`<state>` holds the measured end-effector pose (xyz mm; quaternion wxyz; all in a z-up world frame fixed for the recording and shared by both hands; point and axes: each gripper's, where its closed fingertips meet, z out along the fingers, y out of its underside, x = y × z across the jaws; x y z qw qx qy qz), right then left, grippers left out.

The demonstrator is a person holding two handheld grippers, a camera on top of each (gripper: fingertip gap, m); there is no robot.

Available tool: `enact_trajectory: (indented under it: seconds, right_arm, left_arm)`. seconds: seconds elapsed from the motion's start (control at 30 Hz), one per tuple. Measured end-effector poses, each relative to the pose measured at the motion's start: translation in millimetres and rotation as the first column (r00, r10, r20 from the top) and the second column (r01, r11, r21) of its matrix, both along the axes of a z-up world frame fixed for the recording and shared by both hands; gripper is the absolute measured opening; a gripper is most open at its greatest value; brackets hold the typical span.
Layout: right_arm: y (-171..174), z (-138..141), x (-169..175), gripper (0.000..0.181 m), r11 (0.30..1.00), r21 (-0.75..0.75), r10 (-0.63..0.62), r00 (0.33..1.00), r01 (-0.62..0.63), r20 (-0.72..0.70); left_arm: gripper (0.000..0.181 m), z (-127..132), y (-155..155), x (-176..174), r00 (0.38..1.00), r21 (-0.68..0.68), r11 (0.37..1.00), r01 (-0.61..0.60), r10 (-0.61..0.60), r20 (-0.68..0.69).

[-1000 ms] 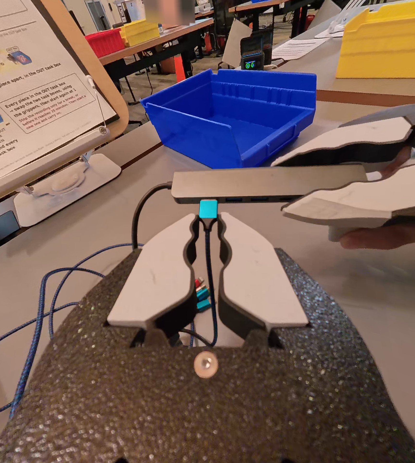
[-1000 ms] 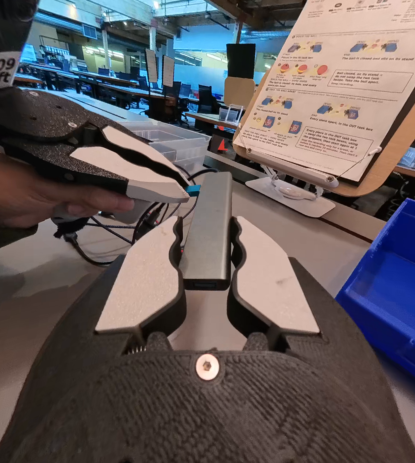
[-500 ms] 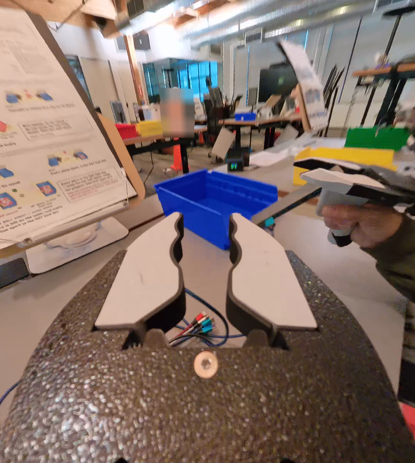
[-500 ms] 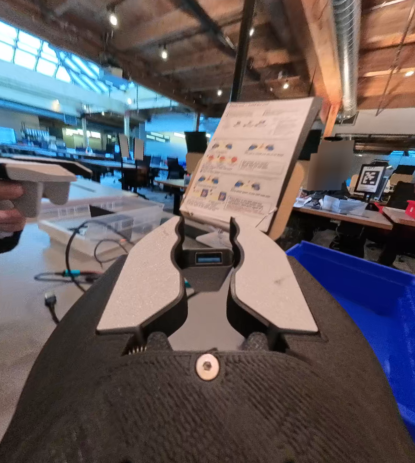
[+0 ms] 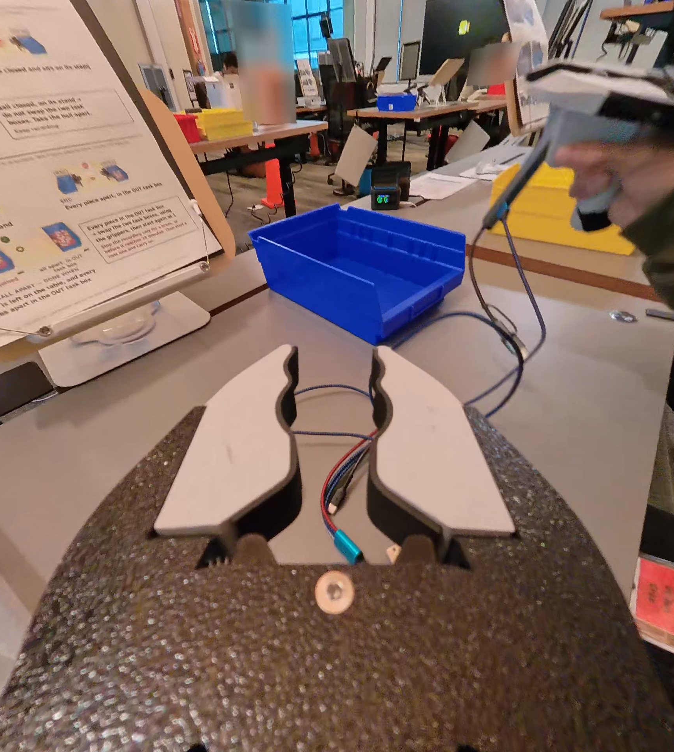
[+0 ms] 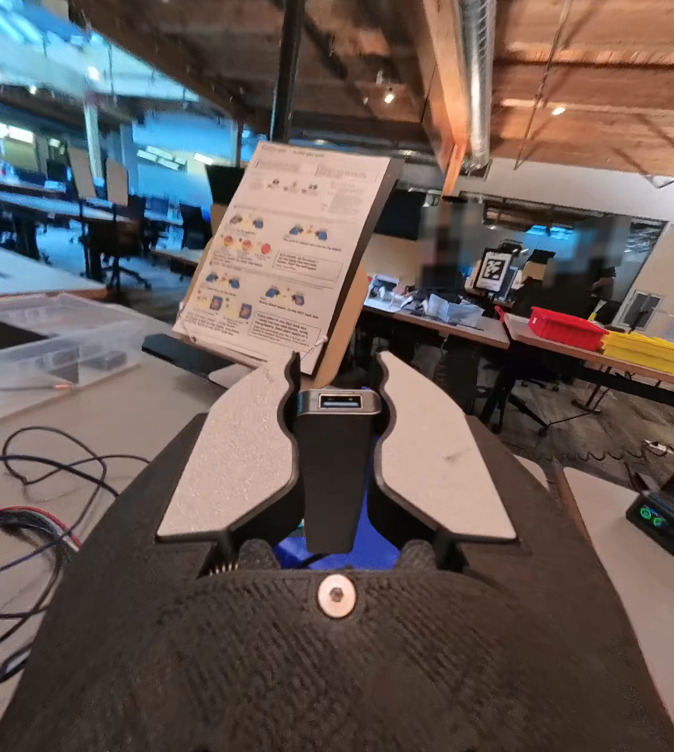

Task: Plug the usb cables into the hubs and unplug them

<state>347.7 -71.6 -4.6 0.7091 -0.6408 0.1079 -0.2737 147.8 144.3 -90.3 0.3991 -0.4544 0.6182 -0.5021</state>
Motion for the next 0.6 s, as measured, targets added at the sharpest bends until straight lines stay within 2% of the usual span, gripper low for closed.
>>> enact_trajectory:
  seconds: [0.17,0.27,0.43,0.6]
  right_arm:
    - [34,2,45,0.034,0.964,-0.263,0.039,0.999,-0.036,0.008]
    - [48,-1,67,0.034,0.931,-0.364,0.032,0.999,-0.032,-0.005]
    - [69,4,86,0.035,0.869,-0.495,0.018,0.999,0.001,0.035]
    - [90,14,112,0.035,0.840,-0.540,-0.012,0.997,0.052,0.078]
  left_arm:
    - [0.032,-6,5,0,1.000,0.025,1.000,0.000,0.000,-0.027]
    - [0.032,-9,7,-1,0.999,0.011,1.000,0.008,-0.007,-0.043]
    - [0.031,-17,11,2,0.998,0.013,1.000,0.010,-0.010,-0.064]
    - [0.031,-29,11,6,0.995,-0.002,1.000,0.025,-0.025,-0.098]
